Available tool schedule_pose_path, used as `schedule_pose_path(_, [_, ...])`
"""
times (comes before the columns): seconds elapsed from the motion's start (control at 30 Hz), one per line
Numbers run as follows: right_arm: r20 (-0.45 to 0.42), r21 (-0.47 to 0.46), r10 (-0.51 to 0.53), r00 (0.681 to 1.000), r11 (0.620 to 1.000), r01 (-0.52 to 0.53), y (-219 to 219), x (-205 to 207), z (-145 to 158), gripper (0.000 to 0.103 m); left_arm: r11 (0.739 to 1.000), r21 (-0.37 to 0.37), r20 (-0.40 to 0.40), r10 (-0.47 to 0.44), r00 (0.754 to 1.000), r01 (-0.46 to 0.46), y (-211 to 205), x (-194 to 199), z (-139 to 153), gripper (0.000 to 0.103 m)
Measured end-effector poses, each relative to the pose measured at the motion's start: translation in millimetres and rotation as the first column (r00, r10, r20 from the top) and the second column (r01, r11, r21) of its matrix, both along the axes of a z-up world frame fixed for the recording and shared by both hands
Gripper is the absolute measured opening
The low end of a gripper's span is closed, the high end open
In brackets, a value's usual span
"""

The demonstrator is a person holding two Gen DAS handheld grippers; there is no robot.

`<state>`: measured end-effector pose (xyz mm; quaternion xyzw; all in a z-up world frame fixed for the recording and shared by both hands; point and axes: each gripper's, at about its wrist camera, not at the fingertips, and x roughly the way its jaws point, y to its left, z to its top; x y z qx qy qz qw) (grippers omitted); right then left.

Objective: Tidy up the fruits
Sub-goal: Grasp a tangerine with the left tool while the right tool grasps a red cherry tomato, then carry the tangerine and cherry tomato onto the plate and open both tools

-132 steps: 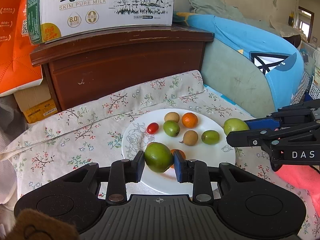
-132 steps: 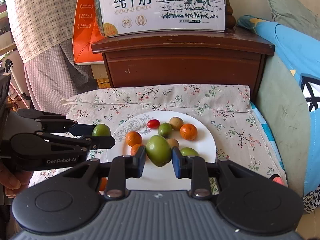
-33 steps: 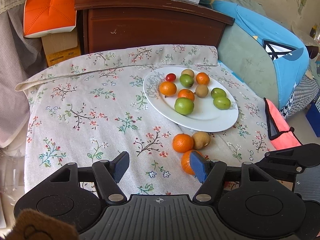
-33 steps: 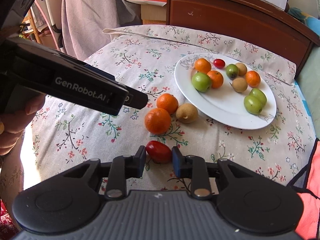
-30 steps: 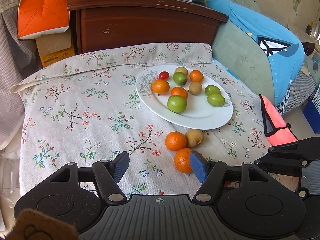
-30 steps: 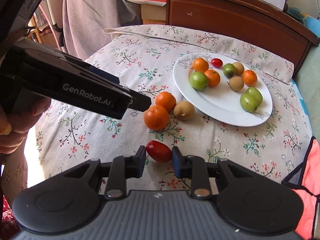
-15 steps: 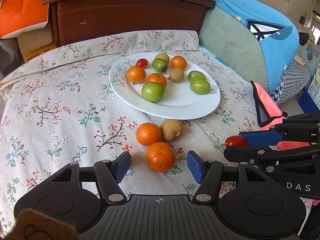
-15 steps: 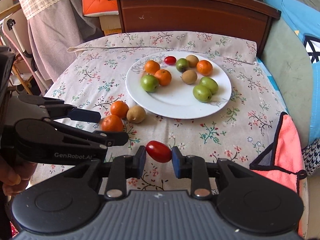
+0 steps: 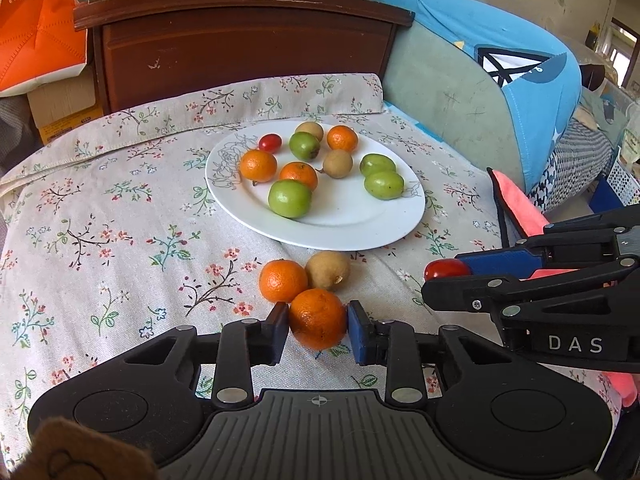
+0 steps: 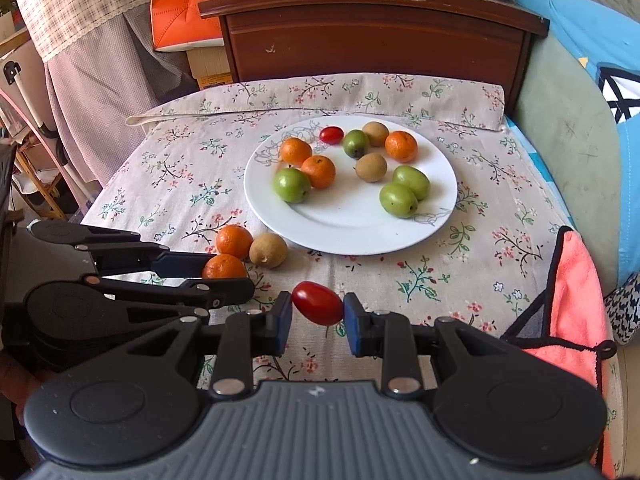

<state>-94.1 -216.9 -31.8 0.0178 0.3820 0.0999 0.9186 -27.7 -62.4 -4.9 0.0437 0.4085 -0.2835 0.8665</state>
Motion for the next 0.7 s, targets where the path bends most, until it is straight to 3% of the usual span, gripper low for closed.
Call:
schedule_pose_path(0.17, [0.054, 0.023, 0.015, 0.998, 1.0, -0.016, -3, -1, 12, 0.028, 1.0, -0.025, 0.062, 0.007, 0.998, -0.006, 6, 2, 22, 0.029])
schedule_pose_path(0.43, [0.161, 0.043, 0.041, 0.986, 0.998, -0.048, -10, 5, 33, 0.028, 1.0, 0.007, 0.206, -0.018, 0.978, 0.017, 1, 23, 51, 0.029])
schedule_pose_path(0.7, [0.168, 0.076, 0.0, 0.986, 0.997, -0.013, -16, 26, 35, 0.028, 0.999, 0.033, 0.173, -0.03, 0.984, 0.025, -7, 54, 43, 0.029])
